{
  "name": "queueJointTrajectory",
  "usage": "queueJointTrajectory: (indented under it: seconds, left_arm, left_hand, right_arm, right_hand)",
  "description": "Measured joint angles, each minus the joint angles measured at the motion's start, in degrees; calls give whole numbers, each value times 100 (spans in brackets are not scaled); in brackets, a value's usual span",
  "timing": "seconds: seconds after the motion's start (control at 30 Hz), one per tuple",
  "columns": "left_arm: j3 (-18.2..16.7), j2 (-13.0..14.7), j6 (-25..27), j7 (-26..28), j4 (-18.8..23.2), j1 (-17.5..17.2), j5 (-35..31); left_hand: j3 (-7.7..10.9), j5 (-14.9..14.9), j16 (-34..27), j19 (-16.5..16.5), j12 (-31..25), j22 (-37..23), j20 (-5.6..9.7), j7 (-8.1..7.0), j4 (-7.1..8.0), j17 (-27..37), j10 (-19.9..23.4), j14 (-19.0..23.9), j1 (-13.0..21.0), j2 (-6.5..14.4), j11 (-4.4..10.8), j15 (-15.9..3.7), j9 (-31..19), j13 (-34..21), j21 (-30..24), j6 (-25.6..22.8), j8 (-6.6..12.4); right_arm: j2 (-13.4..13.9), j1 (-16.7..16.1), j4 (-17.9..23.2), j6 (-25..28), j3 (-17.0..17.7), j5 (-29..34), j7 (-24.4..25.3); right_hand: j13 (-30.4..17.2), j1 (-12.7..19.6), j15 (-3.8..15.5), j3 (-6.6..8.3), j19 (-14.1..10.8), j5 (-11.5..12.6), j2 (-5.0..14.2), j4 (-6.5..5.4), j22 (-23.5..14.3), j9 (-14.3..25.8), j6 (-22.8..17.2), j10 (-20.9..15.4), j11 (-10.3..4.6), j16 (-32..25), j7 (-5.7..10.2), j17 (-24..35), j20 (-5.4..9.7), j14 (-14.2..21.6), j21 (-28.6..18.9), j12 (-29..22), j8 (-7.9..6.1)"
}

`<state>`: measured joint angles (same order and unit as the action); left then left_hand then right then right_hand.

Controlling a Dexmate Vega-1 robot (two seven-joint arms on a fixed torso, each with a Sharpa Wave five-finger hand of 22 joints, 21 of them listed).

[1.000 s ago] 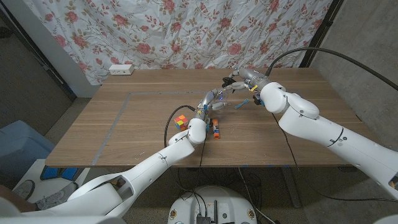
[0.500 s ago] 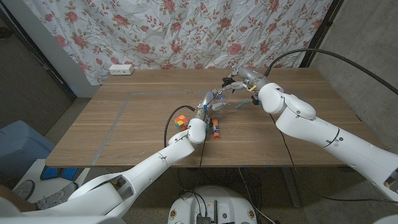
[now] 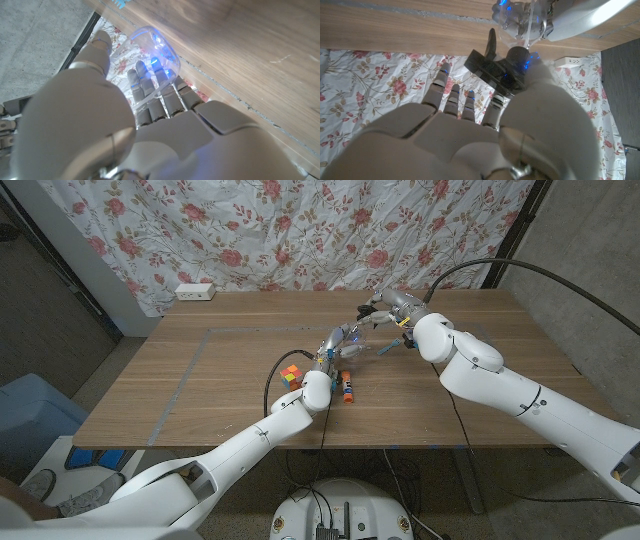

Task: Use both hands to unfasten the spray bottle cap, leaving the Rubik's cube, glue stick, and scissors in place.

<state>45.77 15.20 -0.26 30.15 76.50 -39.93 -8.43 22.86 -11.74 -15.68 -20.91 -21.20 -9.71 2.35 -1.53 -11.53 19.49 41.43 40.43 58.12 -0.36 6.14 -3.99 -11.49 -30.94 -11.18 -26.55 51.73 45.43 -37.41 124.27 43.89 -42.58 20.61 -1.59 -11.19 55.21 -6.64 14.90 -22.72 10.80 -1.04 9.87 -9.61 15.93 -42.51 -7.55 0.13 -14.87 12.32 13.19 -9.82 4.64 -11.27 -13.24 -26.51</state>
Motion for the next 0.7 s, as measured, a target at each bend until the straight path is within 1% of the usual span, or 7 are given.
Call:
queueJointTrajectory:
  seconds: [0.07,0.17,0.2,0.27,0.37,0.53,0.7]
  left_arm:
    - [0,-2,-3,-2,-4,2,2]
    - [0,-4,-7,-6,-9,4,4]
    - [0,-4,-8,-7,-11,4,4]
    - [1,-5,-12,-10,-16,7,5]
    - [2,-6,-20,-12,-26,11,6]
    - [7,-9,-43,-21,-39,20,9]
    - [17,-16,-58,-37,-70,39,11]
  left_hand:
    - [0,0,0,0,1,0,0,0,0,-7,0,0,0,0,0,0,0,0,0,0,15]
    - [0,0,0,0,1,0,0,0,0,-5,0,0,0,0,0,0,0,0,0,0,23]
    - [0,0,0,0,1,0,0,0,0,-1,0,0,0,0,0,0,0,0,0,0,23]
    - [0,0,0,0,12,0,0,0,0,7,0,0,0,0,0,0,0,0,0,0,23]
    - [0,0,0,0,24,0,0,0,0,7,0,0,0,0,0,1,0,0,0,0,23]
    - [-1,0,0,0,24,0,0,0,0,5,0,-1,0,0,0,1,0,-21,0,0,22]
    - [-1,0,0,0,24,0,0,0,1,6,0,-1,0,0,0,1,0,-28,0,0,21]
  right_arm:
    - [-8,3,-10,4,-6,3,12]
    - [-16,7,-19,10,-10,4,26]
    - [-22,8,-26,10,-11,4,44]
    - [-27,8,-36,10,-12,4,54]
    - [-32,8,-45,8,-12,4,66]
    - [-50,8,-80,-17,-9,2,110]
    - [-55,2,-100,-73,6,-17,167]
  right_hand:
    - [0,30,11,9,-2,0,29,-9,0,-3,-70,-33,-34,-20,10,0,2,10,0,0,-23]
    - [0,92,32,39,-43,0,-29,-8,0,-26,-194,-116,-55,-20,-9,0,43,32,0,0,-66]
    - [0,142,52,39,-62,0,21,-8,0,-31,-236,-117,-54,-20,5,0,62,52,0,0,-90]
    - [0,143,61,39,-62,0,22,-8,0,-36,-288,-138,-76,-20,19,0,62,60,0,0,-128]
    - [0,143,95,63,-83,-22,22,-32,0,-40,-336,-178,-116,-20,10,-1,83,94,0,0,-133]
    - [0,143,101,63,-114,-23,22,-32,0,-60,-467,-260,-116,-61,17,-1,114,101,0,0,-203]
    - [-1,143,133,63,-124,-23,22,-32,0,-66,-526,-291,-147,-61,15,-1,124,132,0,0,-219]
